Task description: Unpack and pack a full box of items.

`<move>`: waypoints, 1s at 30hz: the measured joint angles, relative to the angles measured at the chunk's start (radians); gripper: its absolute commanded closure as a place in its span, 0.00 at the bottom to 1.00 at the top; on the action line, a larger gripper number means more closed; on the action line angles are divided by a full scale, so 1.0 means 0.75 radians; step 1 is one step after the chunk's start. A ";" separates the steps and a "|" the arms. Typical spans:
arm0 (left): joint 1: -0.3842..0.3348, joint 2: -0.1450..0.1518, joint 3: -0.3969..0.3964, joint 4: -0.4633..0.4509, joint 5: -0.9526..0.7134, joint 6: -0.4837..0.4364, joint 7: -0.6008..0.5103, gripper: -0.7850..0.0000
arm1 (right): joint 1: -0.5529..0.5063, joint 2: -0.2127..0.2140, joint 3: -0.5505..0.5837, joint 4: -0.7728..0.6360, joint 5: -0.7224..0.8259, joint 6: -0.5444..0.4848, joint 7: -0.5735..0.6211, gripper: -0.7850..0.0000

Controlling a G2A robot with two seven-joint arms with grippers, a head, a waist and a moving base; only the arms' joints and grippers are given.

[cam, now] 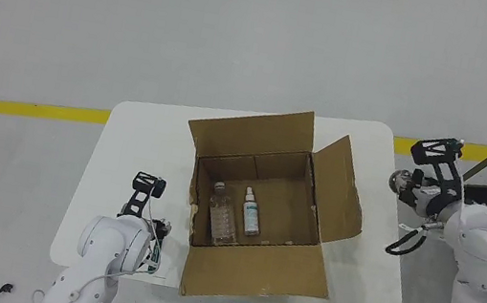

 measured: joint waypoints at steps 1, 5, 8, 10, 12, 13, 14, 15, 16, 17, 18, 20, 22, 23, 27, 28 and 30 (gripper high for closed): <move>0.000 0.000 0.000 0.000 0.000 0.000 0.000 0.00 | -0.007 0.001 0.015 -0.037 0.024 -0.001 -0.011 1.00; 0.000 0.000 0.000 0.000 0.000 0.000 0.000 0.00 | -0.023 0.004 0.040 -0.128 0.176 -0.037 -0.051 1.00; 0.000 0.000 0.000 0.000 0.000 0.000 0.000 0.00 | -0.017 0.007 0.042 -0.124 0.325 -0.083 -0.075 1.00; 0.000 0.000 0.000 0.000 0.000 0.000 0.000 0.00 | -0.010 0.011 0.038 -0.120 0.400 -0.108 -0.082 1.00; 0.000 0.000 0.000 0.000 0.000 0.000 0.000 0.00 | -0.002 0.014 0.017 -0.123 0.460 -0.128 -0.093 1.00; 0.000 0.000 0.000 0.000 0.000 0.000 0.000 0.00 | 0.001 0.015 0.004 -0.123 0.482 -0.136 -0.097 1.00; 0.000 0.000 0.000 0.000 0.000 0.000 0.000 0.00 | 0.005 0.016 -0.015 -0.123 0.491 -0.146 -0.096 1.00; 0.000 0.000 0.000 0.000 0.000 0.000 0.000 0.00 | 0.012 0.018 -0.053 -0.121 0.485 -0.169 -0.087 1.00; 0.000 0.000 0.000 0.000 0.000 0.000 0.000 0.00 | 0.021 0.019 -0.089 -0.109 0.478 -0.191 -0.084 1.00; 0.000 0.000 0.000 0.000 0.000 0.000 0.000 0.00 | 0.031 0.019 -0.127 -0.084 0.481 -0.208 -0.087 1.00; 0.000 0.000 0.000 0.000 0.000 0.000 0.000 0.00 | 0.048 0.018 -0.181 -0.041 0.494 -0.220 -0.094 1.00; 0.000 0.000 0.000 0.000 0.000 0.000 0.000 0.00 | 0.081 0.015 -0.264 0.029 0.509 -0.216 -0.110 1.00; 0.000 0.000 0.000 0.000 0.000 0.000 0.000 0.00 | 0.122 0.008 -0.366 0.104 0.499 -0.201 -0.127 1.00; 0.000 0.000 0.000 0.000 0.000 0.000 0.000 0.00 | 0.140 0.005 -0.409 0.130 0.491 -0.192 -0.135 1.00; 0.000 0.000 0.000 0.000 0.000 0.000 0.000 0.00 | 0.221 -0.010 -0.596 0.237 0.441 -0.157 -0.139 1.00; 0.000 0.000 0.000 0.000 0.000 0.000 0.000 0.00 | 0.236 -0.014 -0.636 0.257 0.417 -0.148 -0.134 1.00; 0.000 0.000 0.000 0.000 0.000 0.000 0.000 0.00 | 0.268 -0.024 -0.731 0.311 0.367 -0.125 -0.123 1.00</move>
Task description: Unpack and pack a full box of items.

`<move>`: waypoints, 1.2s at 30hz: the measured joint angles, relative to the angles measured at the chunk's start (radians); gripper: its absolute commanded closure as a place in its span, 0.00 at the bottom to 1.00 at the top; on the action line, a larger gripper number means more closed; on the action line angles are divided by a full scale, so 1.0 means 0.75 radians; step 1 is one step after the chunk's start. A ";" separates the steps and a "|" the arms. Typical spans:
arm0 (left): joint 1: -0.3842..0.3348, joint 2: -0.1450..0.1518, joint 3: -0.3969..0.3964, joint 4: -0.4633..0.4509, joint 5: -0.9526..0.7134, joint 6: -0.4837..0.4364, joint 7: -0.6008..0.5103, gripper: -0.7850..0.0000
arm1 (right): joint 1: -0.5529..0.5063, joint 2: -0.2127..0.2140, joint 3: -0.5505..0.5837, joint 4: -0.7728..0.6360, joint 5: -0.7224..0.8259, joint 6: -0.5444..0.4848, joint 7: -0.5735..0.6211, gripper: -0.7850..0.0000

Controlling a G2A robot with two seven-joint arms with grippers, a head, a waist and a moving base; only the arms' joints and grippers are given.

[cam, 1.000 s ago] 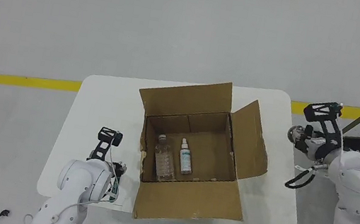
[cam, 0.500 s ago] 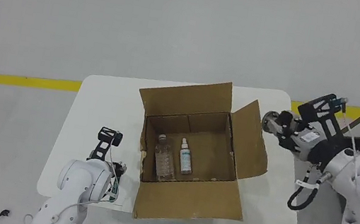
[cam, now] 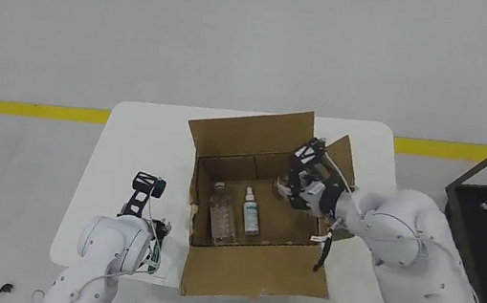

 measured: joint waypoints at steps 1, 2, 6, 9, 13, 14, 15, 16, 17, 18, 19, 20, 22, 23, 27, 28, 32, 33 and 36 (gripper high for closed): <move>0.000 0.000 0.000 0.000 0.000 0.000 0.000 0.00 | 0.014 -0.005 -0.041 0.027 -0.023 0.013 0.005 1.00; 0.000 0.000 0.000 0.000 0.000 0.000 0.000 0.00 | 0.029 -0.011 -0.081 0.058 -0.035 0.027 0.008 1.00; 0.000 0.000 0.000 0.000 0.000 0.000 0.000 0.00 | 0.115 -0.046 -0.273 0.229 -0.128 0.100 0.029 1.00; 0.000 0.000 0.000 0.000 0.000 0.000 0.000 0.00 | 0.170 -0.077 -0.398 0.338 -0.178 0.144 0.023 1.00; 0.000 0.000 0.000 0.000 0.000 0.000 0.000 0.00 | 0.224 -0.109 -0.496 0.446 -0.198 0.186 0.017 1.00; 0.000 0.000 0.000 0.000 0.000 0.000 0.000 0.00 | 0.235 -0.115 -0.510 0.468 -0.200 0.197 0.017 1.00; 0.000 0.000 0.000 0.000 0.000 0.000 0.000 0.00 | 0.249 -0.123 -0.524 0.494 -0.195 0.208 0.015 1.00; 0.000 0.000 0.000 0.000 0.000 0.000 0.000 0.00 | 0.259 -0.129 -0.532 0.512 -0.193 0.213 0.013 1.00; 0.000 0.000 0.000 0.000 0.000 0.000 0.000 0.00 | 0.268 -0.133 -0.540 0.528 -0.194 0.218 0.010 1.00; 0.000 0.000 0.000 0.000 0.000 0.000 0.000 0.00 | 0.278 -0.139 -0.547 0.549 -0.196 0.224 0.005 1.00; 0.000 0.000 0.000 0.000 0.000 0.000 0.000 0.00 | 0.284 -0.142 -0.552 0.563 -0.199 0.230 0.002 1.00; 0.000 0.000 0.000 0.000 0.000 0.000 0.000 0.00 | 0.290 -0.146 -0.555 0.575 -0.203 0.239 -0.002 1.00; 0.000 0.000 0.000 0.000 0.000 0.000 0.000 0.00 | 0.300 -0.153 -0.563 0.601 -0.212 0.257 -0.005 1.00; 0.000 0.000 0.000 0.000 0.000 0.000 0.000 0.00 | 0.305 -0.156 -0.567 0.613 -0.219 0.266 -0.004 1.00; 0.000 0.000 0.000 0.000 0.000 0.000 0.000 0.00 | 0.322 -0.172 -0.593 0.659 -0.254 0.304 -0.003 1.00; 0.000 0.000 0.000 0.000 0.000 0.000 0.000 0.00 | 0.324 -0.175 -0.598 0.668 -0.255 0.306 -0.005 1.00; 0.000 0.000 0.000 0.000 0.000 0.000 0.000 0.00 | 0.338 -0.192 -0.624 0.713 -0.273 0.319 -0.014 0.87; 0.000 0.000 0.000 0.000 0.000 0.000 0.000 0.00 | 0.340 -0.198 -0.631 0.727 -0.269 0.321 -0.017 0.81; 0.000 0.000 0.000 0.000 0.000 0.000 0.000 0.00 | 0.349 -0.213 -0.650 0.763 -0.262 0.318 -0.025 0.69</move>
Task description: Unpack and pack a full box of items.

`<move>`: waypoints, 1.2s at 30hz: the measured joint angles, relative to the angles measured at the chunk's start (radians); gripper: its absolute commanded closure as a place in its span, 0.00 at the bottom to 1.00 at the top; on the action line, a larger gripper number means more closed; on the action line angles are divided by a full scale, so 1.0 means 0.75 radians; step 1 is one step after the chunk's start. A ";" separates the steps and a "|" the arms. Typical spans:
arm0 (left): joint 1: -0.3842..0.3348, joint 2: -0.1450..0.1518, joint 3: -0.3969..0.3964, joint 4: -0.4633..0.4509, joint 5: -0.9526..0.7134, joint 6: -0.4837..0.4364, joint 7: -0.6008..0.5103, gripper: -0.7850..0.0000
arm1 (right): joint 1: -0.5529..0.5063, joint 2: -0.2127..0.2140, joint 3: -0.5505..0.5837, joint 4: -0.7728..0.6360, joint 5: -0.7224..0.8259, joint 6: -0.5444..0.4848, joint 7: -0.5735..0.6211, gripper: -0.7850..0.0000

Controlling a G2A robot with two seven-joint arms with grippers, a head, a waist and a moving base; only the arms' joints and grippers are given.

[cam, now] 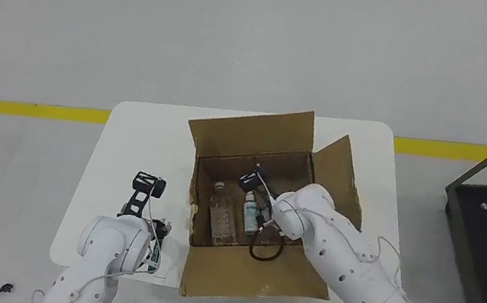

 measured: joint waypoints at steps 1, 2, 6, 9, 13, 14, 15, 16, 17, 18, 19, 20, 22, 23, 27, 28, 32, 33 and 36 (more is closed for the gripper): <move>0.000 0.000 0.000 0.000 0.000 0.000 0.000 0.00 | 0.003 -0.004 -0.004 0.008 0.002 -0.001 -0.002 0.58; 0.000 0.000 0.000 0.000 0.000 0.000 0.000 0.00 | 0.007 -0.008 -0.007 0.016 0.004 -0.002 -0.004 0.55; 0.000 0.000 0.000 0.000 0.000 0.000 0.000 0.00 | 0.021 -0.018 0.001 0.037 0.013 -0.005 -0.007 0.38; 0.000 0.000 0.000 0.000 0.000 0.000 0.000 0.00 | 0.025 -0.016 0.026 0.025 0.020 -0.014 -0.005 0.29; 0.000 0.000 0.000 0.000 0.000 0.000 0.000 0.00 | 0.020 0.001 0.107 -0.053 0.052 -0.030 -0.007 0.32; 0.000 0.000 0.000 0.000 0.000 0.000 0.000 0.00 | 0.016 0.009 0.141 -0.092 0.059 -0.034 -0.008 0.31; 0.000 0.000 0.000 0.000 0.000 0.000 0.000 0.00 | 0.008 0.025 0.193 -0.156 0.056 -0.040 0.000 0.31; 0.000 0.000 0.000 0.000 0.000 0.000 0.000 0.00 | -0.003 0.038 0.240 -0.213 0.052 -0.045 0.010 0.27; 0.000 0.000 0.000 0.000 0.000 0.000 0.000 0.00 | -0.017 0.053 0.293 -0.277 0.051 -0.049 0.022 0.25; 0.000 0.000 0.000 0.000 0.000 0.000 0.000 0.00 | -0.043 0.073 0.374 -0.372 0.054 -0.057 0.041 0.24; 0.000 0.000 0.000 0.000 0.000 0.000 0.000 0.00 | -0.067 0.089 0.442 -0.447 0.060 -0.066 0.057 0.22; 0.000 0.000 0.000 0.000 0.000 0.000 0.000 0.00 | -0.093 0.104 0.513 -0.526 0.065 -0.079 0.073 0.18; 0.000 0.000 0.000 0.000 0.000 0.000 0.000 0.00 | -0.162 0.138 0.680 -0.701 0.056 -0.114 0.116 0.12; 0.000 0.000 0.000 0.000 0.000 0.000 0.000 0.00 | -0.192 0.150 0.748 -0.767 0.053 -0.127 0.134 0.07; 0.000 0.000 0.000 0.000 0.000 0.000 0.000 0.00 | -0.321 0.190 1.002 -0.968 0.042 -0.185 0.213 0.00; 0.000 0.000 0.000 0.000 0.000 0.000 0.000 0.00 | -0.344 0.196 1.042 -0.984 0.040 -0.193 0.227 0.00; 0.000 0.000 0.000 0.000 0.000 0.000 0.000 0.00 | -0.444 0.214 1.180 -0.978 0.080 -0.201 0.259 0.00; 0.000 0.000 0.000 0.000 0.000 0.000 0.000 0.00 | -0.475 0.217 1.213 -0.961 0.109 -0.195 0.261 0.00; 0.000 0.000 0.000 0.000 0.000 0.000 0.000 0.00 | -0.544 0.220 1.277 -0.899 0.259 -0.186 0.251 0.00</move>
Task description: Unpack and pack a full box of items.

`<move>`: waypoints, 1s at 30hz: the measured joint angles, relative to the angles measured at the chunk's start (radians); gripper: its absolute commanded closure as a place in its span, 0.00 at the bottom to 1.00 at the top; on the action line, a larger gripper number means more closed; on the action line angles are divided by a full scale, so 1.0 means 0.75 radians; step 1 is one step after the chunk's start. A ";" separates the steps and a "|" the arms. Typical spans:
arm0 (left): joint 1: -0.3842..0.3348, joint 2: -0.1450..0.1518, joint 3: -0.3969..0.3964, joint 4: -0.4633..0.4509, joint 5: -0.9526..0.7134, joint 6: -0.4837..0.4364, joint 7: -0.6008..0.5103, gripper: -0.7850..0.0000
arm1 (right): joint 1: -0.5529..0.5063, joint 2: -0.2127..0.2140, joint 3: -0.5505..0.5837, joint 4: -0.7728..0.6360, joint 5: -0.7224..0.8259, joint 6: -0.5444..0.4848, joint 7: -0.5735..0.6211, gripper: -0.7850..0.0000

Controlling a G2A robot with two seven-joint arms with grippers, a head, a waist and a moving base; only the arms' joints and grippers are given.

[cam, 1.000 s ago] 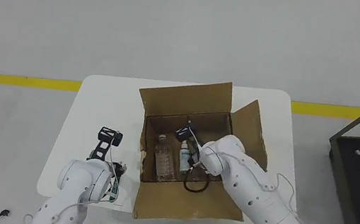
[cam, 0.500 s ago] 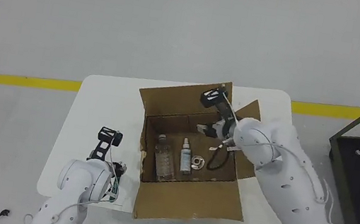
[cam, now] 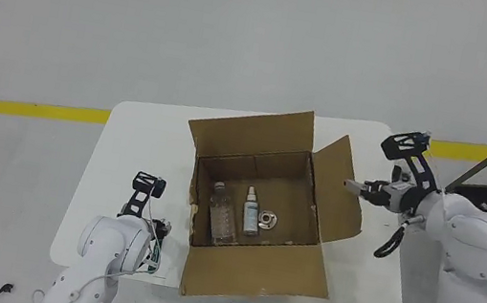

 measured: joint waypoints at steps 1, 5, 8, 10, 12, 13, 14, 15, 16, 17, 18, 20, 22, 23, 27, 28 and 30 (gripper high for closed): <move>0.000 0.000 0.000 0.000 0.000 0.000 0.000 0.00 | -0.016 0.000 0.014 0.024 0.057 -0.003 -0.008 0.02; 0.000 0.000 0.000 0.000 0.000 0.000 0.000 0.00 | -0.059 0.002 0.061 0.143 0.322 -0.020 -0.032 0.11; 0.000 0.000 0.000 0.000 0.000 0.000 0.000 0.00 | -0.067 0.006 0.068 0.202 0.469 -0.037 -0.029 0.18; 0.000 0.000 0.000 0.000 0.000 0.000 0.000 0.00 | -0.067 0.012 0.065 0.218 0.496 -0.048 -0.025 0.33; 0.000 0.000 0.000 0.000 0.000 0.000 0.000 0.00 | -0.066 0.016 0.054 0.233 0.514 -0.053 -0.024 0.60; 0.000 0.000 0.000 0.000 0.000 0.000 0.000 0.00 | -0.065 0.017 0.049 0.241 0.529 -0.056 -0.025 0.66; 0.000 0.000 0.000 0.000 0.000 0.000 0.000 0.00 | -0.063 0.019 0.043 0.251 0.538 -0.057 -0.026 0.81; 0.000 0.000 0.000 0.000 0.000 0.000 0.000 0.00 | -0.059 0.021 0.036 0.263 0.545 -0.056 -0.027 0.95; 0.000 0.000 0.000 0.000 0.000 0.000 0.000 0.00 | -0.056 0.023 0.030 0.271 0.554 -0.053 -0.030 1.00; 0.000 0.000 0.000 0.000 0.000 0.000 0.000 0.00 | -0.053 0.025 0.026 0.278 0.562 -0.050 -0.032 1.00; 0.000 0.000 0.000 0.000 0.000 0.000 0.000 0.00 | -0.050 0.027 0.022 0.284 0.568 -0.045 -0.035 1.00; 0.000 0.000 0.000 0.000 0.000 0.000 0.000 0.00 | -0.047 0.031 0.022 0.285 0.576 -0.041 -0.039 1.00; 0.000 0.000 0.000 0.000 0.000 0.000 0.000 0.00 | -0.047 0.038 0.033 0.277 0.581 -0.035 -0.043 1.00; 0.000 0.000 0.000 0.000 0.000 0.000 0.000 0.00 | -0.049 0.041 0.040 0.272 0.581 -0.031 -0.045 1.00; 0.000 0.000 0.000 0.000 0.000 0.000 0.000 0.00 | -0.067 0.054 0.071 0.248 0.585 -0.015 -0.047 1.00; 0.000 0.000 0.000 0.000 0.000 0.000 0.000 0.00 | -0.072 0.057 0.078 0.245 0.585 -0.011 -0.049 1.00; 0.000 0.000 0.000 0.000 0.000 0.000 0.000 0.00 | -0.085 0.064 0.092 0.238 0.585 0.000 -0.055 1.00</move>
